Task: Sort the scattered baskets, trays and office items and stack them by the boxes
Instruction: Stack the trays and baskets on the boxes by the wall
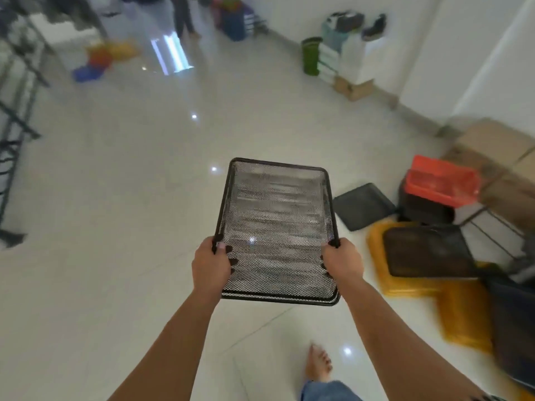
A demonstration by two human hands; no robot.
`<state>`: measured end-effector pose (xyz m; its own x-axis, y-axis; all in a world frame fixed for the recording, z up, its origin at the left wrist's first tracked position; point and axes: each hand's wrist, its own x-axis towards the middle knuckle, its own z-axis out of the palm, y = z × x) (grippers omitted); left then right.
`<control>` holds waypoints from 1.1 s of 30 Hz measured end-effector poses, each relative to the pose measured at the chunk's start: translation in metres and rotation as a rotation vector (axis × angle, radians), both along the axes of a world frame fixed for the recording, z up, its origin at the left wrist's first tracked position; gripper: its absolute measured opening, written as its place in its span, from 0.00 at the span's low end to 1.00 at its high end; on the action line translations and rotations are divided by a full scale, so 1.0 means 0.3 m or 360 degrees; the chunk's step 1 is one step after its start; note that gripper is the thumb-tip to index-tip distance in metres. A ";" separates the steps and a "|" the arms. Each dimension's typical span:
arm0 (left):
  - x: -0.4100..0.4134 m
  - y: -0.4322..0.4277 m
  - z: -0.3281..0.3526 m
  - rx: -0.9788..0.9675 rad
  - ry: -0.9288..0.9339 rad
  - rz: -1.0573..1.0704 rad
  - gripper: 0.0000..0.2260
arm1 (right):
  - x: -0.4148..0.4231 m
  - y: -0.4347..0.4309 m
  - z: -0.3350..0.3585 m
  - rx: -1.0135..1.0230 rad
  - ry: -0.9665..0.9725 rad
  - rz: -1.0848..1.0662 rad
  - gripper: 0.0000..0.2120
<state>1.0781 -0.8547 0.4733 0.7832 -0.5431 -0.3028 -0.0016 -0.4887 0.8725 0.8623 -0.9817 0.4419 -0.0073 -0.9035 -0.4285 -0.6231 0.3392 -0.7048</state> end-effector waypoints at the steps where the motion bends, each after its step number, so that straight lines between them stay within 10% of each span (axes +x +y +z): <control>1: -0.036 -0.093 -0.003 -0.0006 0.0017 -0.0061 0.09 | -0.049 -0.066 0.001 0.0015 -0.0014 -0.0069 0.10; 33: -0.439 -2.022 -0.068 0.0141 -0.0388 -0.1566 0.09 | -0.419 -1.191 -0.048 0.0178 -0.0196 -0.1672 0.23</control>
